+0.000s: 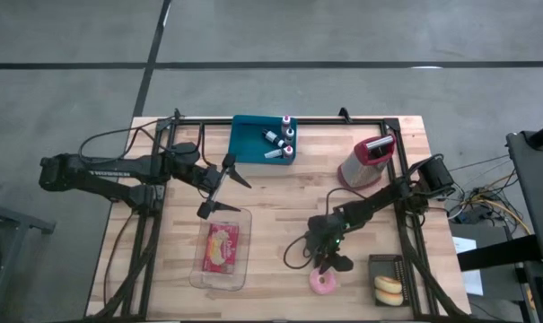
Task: Pick & Place Food Item
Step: Put the pink donut into the black bin
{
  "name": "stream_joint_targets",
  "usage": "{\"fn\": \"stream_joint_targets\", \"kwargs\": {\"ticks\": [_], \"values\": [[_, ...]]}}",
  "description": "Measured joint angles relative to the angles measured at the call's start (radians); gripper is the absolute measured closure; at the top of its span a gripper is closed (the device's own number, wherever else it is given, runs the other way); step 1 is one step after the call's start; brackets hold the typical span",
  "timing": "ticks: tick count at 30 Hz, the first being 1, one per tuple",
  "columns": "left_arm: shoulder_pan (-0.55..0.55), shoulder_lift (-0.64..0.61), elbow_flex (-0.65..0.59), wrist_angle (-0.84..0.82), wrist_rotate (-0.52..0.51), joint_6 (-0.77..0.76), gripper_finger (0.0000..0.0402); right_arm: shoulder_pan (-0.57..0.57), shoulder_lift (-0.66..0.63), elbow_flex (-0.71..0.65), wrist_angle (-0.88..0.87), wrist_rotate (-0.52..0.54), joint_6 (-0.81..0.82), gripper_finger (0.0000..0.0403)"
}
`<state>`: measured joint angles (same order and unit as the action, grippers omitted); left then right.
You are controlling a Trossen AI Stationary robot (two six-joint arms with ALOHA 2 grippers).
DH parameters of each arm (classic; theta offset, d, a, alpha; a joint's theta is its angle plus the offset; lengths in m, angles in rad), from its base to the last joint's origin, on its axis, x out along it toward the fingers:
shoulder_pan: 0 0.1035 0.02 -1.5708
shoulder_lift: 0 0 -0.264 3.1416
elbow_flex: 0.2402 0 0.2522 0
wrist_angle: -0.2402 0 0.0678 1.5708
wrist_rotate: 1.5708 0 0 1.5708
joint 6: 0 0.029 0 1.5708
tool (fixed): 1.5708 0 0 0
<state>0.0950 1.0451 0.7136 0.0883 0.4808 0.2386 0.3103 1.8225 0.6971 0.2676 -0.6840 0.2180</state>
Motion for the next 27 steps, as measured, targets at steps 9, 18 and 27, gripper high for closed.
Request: {"fn": "stream_joint_targets", "kwargs": {"ticks": [9, 18, 27], "values": [[0.000, 0.000, 0.000, 0.000, 0.000, 0.000, 0.0062, 0.000, -0.001, 0.002, -0.001, -0.043, 0.010, 0.0347], [0.000, 0.000, 0.000, 0.000, 0.000, 0.000, 0.0062, 0.000, -0.001, 0.002, -0.001, -0.049, 0.010, 0.0382], [0.000, 0.000, 0.000, 0.000, 0.000, 0.000, 0.0062, 0.000, -0.008, 0.002, -0.002, -0.049, 0.014, 0.0383]]}}
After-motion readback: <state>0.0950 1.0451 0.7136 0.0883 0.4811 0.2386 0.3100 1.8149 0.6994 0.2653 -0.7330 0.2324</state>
